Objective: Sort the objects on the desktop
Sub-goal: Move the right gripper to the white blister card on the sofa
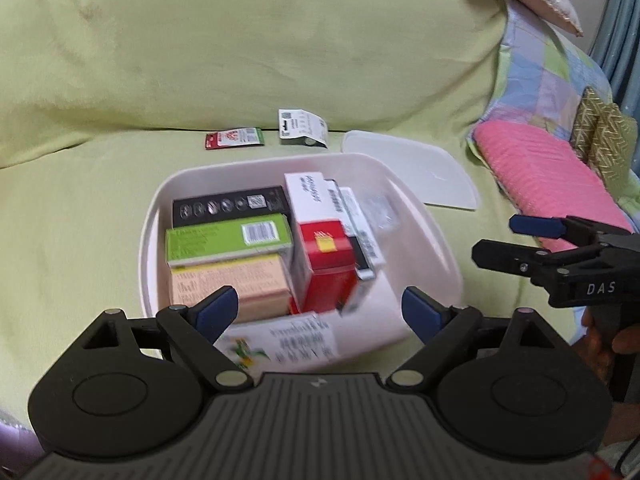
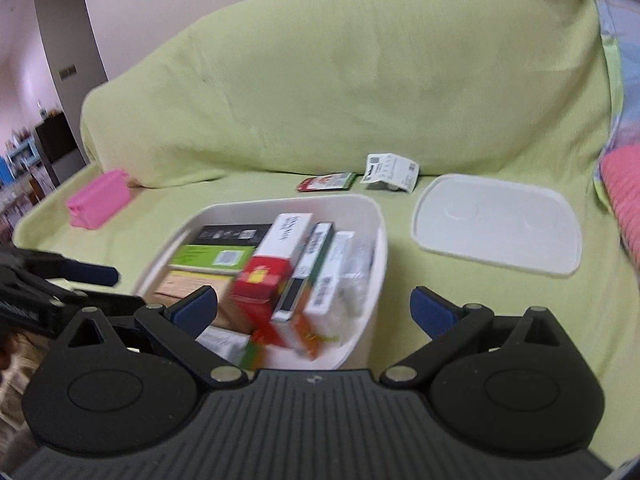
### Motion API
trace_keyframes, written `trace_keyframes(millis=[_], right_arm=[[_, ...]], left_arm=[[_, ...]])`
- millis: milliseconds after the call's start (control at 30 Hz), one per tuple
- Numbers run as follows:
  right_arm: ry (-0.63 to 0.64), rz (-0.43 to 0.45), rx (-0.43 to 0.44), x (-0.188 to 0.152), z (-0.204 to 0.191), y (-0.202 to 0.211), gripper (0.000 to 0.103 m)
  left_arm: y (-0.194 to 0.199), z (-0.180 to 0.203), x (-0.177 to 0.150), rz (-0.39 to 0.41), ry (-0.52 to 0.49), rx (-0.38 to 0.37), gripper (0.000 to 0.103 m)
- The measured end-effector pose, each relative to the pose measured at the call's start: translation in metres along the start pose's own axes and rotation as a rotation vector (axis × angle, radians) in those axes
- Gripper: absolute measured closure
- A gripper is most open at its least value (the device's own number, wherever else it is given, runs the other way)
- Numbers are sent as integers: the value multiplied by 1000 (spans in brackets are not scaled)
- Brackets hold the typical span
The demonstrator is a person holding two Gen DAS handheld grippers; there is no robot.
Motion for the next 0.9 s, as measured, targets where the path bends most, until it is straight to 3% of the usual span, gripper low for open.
trace_keyframes(millis=[267,367,633,900], right_arm=[[154,31,-47,56,50,-48,1],[253,71,-126,84,72,-59,1],[399,-2,-186,120,127,-129,1],[637,-88,-204,123,143,-217,2]], left_arm=[[-65,5,77,58,-257,74,13],[-89,8,107,82,-359,103,13],[-156,17,187,142,-631,177,13],[-252,32,202,113,-854,166,13]])
Point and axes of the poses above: each gripper's, at about its wrist camera, not at the fingertips, and y roughly against the way its jaws point, z to its right, x to its top, the point moved 9 cm from there along -y, roughly the way its jaws point, and after that the axes turned 7 degrees about x, right-handed, at the moved point
